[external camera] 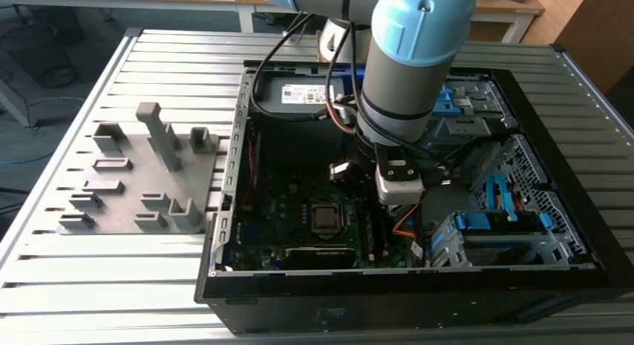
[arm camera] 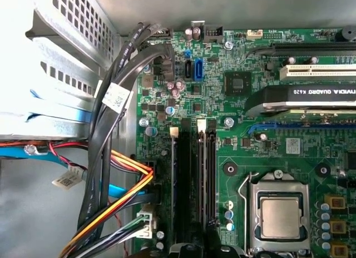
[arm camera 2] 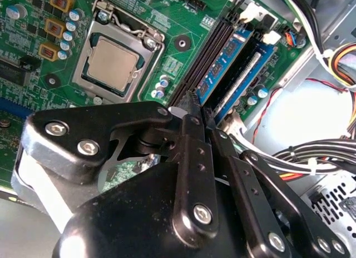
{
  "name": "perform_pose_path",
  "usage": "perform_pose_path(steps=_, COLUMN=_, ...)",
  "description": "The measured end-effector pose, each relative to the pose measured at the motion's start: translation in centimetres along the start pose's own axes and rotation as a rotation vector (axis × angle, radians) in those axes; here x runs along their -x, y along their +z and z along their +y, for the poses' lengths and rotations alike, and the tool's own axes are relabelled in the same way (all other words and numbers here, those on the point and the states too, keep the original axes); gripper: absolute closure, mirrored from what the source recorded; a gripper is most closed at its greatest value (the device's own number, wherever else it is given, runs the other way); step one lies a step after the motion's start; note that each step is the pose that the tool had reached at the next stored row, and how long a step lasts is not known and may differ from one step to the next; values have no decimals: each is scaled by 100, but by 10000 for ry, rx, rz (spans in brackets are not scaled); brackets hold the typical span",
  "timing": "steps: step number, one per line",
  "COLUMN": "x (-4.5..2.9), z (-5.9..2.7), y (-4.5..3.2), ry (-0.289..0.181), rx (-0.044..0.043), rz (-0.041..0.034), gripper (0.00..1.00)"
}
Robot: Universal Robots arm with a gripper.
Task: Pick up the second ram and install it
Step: 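Insert the second ram into the second slot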
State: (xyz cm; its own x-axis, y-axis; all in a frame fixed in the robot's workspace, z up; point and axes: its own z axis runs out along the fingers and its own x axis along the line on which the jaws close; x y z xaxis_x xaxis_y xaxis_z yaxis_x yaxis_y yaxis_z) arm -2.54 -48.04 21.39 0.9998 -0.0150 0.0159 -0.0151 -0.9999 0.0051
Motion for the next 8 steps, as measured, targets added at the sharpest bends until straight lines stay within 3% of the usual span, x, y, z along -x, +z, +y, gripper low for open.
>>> perform_pose_path(steps=8, x=-1, z=-25, y=15, ry=-9, rx=-14, rz=2, gripper=86)
